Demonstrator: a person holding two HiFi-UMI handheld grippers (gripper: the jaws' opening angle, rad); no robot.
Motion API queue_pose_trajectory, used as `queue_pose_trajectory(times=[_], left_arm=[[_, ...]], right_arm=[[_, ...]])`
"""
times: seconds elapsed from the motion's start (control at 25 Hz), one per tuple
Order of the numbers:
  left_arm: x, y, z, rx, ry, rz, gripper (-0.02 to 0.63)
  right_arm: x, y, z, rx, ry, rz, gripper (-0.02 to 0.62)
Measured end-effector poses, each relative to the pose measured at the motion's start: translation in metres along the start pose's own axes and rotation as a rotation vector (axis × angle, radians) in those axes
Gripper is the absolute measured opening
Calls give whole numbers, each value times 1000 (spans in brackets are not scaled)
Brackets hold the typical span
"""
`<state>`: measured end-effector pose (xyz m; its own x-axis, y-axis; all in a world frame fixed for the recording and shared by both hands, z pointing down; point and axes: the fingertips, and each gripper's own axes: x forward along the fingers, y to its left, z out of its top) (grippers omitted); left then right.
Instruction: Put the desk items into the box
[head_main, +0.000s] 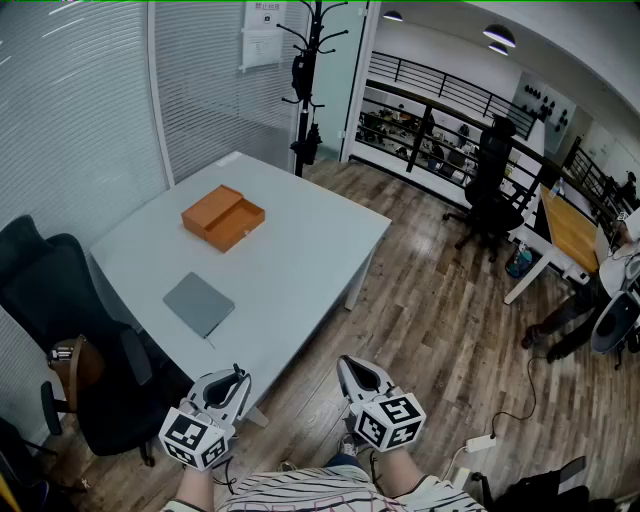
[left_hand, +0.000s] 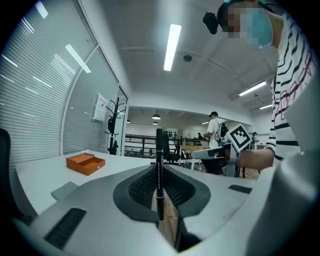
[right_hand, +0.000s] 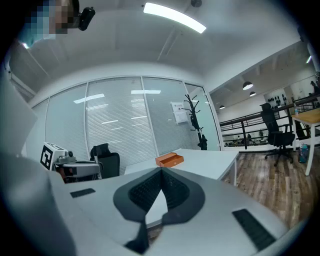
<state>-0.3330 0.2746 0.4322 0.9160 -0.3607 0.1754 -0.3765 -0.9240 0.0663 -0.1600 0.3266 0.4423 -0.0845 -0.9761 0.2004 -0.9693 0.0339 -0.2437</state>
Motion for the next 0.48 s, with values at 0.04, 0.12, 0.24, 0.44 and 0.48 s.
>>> queue_pose_trajectory(times=[0.04, 0.12, 0.24, 0.44, 0.48], left_arm=[[1, 1, 0, 1, -2, 0, 52], [2, 2, 0, 1, -4, -1, 52], [4, 1, -3, -1, -2, -4, 52], [14, 5, -5, -9, 10, 5, 52], [18, 5, -5, -10, 10, 10, 52]], right_arm=[[1, 0, 0, -1, -1, 0, 25], [2, 0, 0, -1, -3, 2, 25], [5, -1, 0, 3, -8, 7, 25], [14, -9, 7, -25, -20, 7, 26], [17, -14, 8, -25, -18, 7, 28]])
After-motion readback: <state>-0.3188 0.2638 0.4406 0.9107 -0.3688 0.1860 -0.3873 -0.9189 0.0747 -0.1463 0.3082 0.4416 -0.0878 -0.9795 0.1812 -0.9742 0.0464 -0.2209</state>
